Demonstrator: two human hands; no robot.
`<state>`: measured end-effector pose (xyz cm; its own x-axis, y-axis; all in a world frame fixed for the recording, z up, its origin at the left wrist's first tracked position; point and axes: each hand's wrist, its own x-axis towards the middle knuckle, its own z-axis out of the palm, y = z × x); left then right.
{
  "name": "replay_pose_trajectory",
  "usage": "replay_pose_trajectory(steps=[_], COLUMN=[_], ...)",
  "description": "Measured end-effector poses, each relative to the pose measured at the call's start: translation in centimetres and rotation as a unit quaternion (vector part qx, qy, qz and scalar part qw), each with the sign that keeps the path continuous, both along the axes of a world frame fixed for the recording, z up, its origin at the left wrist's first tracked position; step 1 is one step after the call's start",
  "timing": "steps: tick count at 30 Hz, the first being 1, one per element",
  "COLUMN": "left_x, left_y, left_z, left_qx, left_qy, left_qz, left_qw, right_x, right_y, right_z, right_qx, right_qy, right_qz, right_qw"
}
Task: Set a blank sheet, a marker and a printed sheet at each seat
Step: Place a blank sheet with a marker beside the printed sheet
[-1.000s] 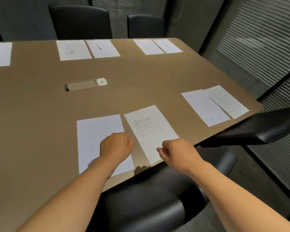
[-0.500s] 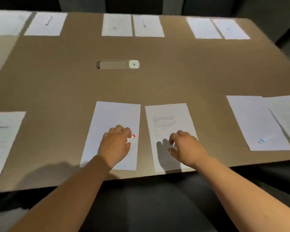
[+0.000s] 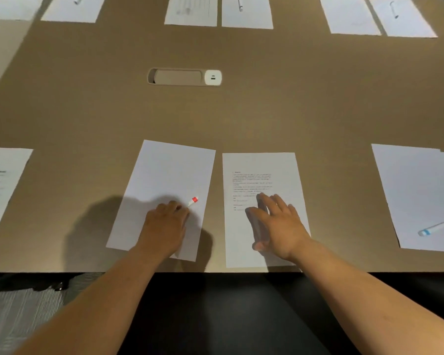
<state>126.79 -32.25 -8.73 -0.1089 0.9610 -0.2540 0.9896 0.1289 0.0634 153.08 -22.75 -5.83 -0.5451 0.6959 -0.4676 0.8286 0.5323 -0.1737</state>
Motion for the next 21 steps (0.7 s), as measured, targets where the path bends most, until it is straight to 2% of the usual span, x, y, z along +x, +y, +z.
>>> replay_pose_trajectory(steps=[5, 9, 13, 21], left_x=[0.1, -0.1, -0.4, 0.1], left_y=[0.3, 0.7, 0.4, -0.6], left_z=[-1.0, -1.1, -1.5, -1.3], left_qx=[0.023, 0.011, -0.034, -0.028], left_qy=[-0.048, -0.004, -0.033, -0.026], left_qz=[0.056, 0.119, 0.143, 0.154], left_qw=[0.997, 0.993, 0.989, 0.987], right_x=[-0.1, 0.1, 0.2, -0.1], right_y=[0.7, 0.4, 0.4, 0.7], right_z=[-1.5, -2.2, -2.5, -2.8], right_qx=[-0.029, -0.042, -0.044, -0.046], right_qy=[-0.022, -0.021, -0.014, -0.015], right_qz=[-0.016, -0.036, -0.042, -0.045], right_qw=[0.999, 0.998, 0.998, 0.998])
